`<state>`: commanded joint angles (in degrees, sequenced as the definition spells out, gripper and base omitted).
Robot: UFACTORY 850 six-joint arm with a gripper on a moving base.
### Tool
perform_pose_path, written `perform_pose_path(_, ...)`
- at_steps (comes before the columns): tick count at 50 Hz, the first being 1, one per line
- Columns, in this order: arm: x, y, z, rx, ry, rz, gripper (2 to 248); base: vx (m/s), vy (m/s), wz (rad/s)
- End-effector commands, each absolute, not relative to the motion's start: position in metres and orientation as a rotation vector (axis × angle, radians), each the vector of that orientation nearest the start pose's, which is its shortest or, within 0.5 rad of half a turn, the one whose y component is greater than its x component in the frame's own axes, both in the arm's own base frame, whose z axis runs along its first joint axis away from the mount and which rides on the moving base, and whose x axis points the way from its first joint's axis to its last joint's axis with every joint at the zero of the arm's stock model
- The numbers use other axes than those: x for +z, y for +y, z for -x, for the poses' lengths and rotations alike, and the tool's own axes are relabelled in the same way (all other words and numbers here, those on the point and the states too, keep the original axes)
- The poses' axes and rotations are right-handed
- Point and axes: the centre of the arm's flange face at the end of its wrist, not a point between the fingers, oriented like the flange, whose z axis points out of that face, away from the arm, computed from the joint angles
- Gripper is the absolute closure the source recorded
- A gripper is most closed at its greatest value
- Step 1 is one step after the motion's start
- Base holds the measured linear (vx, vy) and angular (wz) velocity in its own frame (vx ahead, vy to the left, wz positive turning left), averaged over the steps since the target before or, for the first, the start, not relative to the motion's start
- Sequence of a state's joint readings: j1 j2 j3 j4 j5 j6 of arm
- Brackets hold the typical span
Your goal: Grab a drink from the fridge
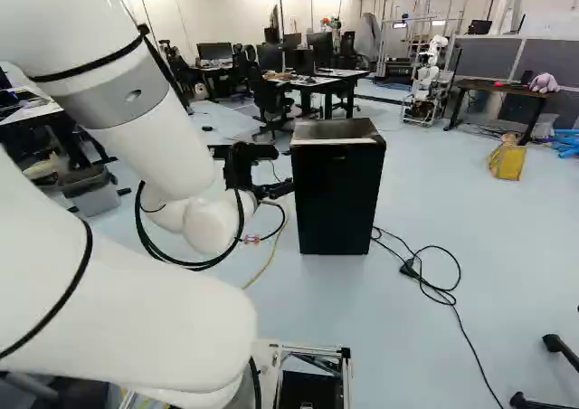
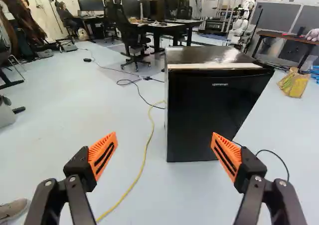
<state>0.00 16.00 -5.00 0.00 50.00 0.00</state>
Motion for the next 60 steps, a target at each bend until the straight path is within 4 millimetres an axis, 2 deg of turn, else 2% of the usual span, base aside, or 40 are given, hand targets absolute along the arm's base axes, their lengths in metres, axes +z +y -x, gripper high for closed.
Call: perform_pose_path(60, 0.3656, 0.0000, -0.2703, -1.824, 0.000, 2.558, 3, 0.097, 0.003, -0.004)
